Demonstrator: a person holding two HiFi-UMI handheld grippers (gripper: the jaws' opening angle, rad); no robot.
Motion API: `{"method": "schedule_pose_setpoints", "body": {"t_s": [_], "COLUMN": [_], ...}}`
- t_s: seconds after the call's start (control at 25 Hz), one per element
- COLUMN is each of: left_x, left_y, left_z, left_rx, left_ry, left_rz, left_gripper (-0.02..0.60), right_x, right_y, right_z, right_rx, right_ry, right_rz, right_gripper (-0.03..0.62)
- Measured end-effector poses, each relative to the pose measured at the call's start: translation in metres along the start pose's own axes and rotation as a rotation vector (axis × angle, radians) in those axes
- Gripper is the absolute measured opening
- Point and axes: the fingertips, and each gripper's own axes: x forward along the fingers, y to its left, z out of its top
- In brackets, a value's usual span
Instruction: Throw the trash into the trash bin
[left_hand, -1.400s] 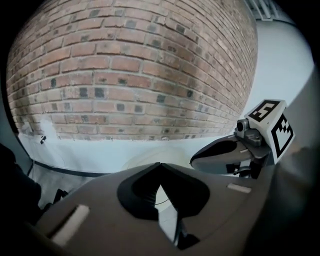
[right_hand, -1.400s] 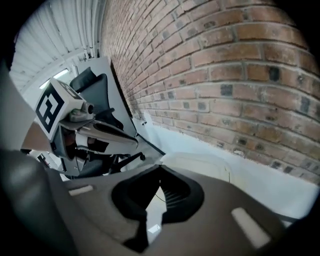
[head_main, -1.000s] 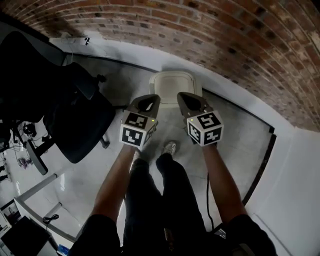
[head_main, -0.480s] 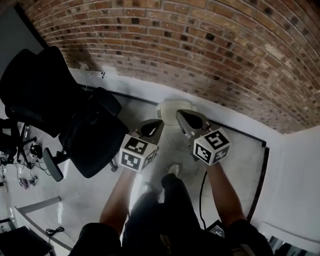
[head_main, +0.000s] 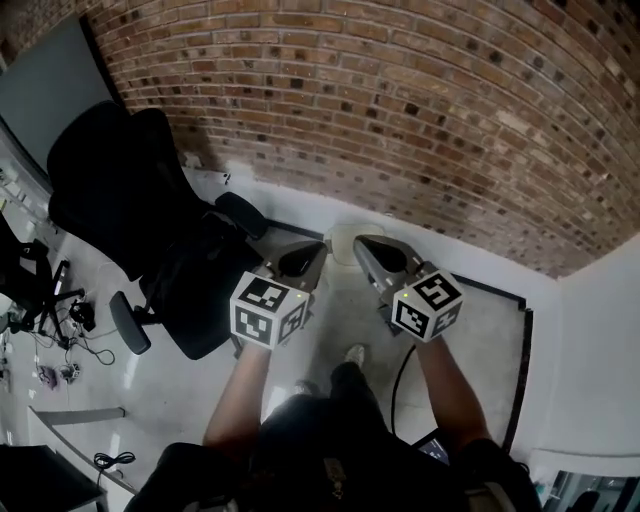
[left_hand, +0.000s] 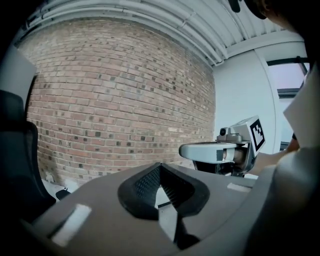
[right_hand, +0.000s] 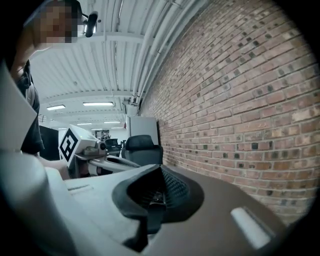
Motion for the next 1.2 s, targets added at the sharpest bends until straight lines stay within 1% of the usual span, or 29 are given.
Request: {"method": "schedule_pose_setpoints", "body": {"t_s": [0.2, 0.44, 0.8, 1.04, 1.2], "left_x": [-0.031, -0.046, -0.051, -0.062, -0.060], "left_y": [-0.013, -0.026, -0.034, -0.037, -0.034], "left_z": [0.016, 0.025, 0.035, 0.032, 0.035], "left_rx": [0.039, 0.064, 0.079, 0.083, 0.080], "left_ry": [-0.029, -0.042, -0.047, -0.055, -0.055], "left_rz": [-0.004, -0.013, -0.015, -0.018, -0.014], "left_gripper": [0.005, 0.005, 0.005, 0.005, 0.005], "right_x": [-0.018, -0.030, -0.035, -0.035, -0.033], "right_y": [0.023, 0.038, 0.046, 0.060, 0.058], "right_z": [0.018, 0.036, 0.042, 0.040, 0.044], "right_rx": [-0.019, -0.009, 0.013, 0.011, 0.010], "right_ry": [-0.021, -0.065, -0.081, -0.090, -0.090], "right_rz": [-0.026, -0.033, -0.044, -0.040, -0.037], "right_gripper": [0.003, 0.003, 0.003, 0.003, 0.003]}}
